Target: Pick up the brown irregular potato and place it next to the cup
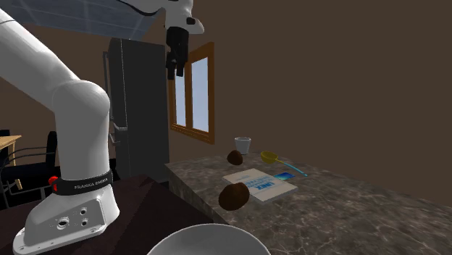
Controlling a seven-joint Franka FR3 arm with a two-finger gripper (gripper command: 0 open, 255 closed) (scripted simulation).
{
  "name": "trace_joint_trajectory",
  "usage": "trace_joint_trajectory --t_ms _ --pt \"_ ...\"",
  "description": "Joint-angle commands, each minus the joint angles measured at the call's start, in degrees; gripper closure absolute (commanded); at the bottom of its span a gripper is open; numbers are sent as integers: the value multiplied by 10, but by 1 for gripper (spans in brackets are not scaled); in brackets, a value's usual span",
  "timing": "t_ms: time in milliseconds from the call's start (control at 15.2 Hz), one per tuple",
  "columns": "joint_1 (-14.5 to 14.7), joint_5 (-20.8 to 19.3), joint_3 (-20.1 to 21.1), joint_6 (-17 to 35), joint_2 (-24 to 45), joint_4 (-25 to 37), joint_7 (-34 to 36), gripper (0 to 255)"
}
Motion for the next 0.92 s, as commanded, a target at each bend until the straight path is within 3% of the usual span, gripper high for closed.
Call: trace_joint_trajectory --t_ms 0,462,858 --pt "0 0 0 0 0 0 0 0" --pt "-38 -50 -77 148 -116 -174 -59 0" --pt "-92 -108 -169 291 -169 -295 -121 0"
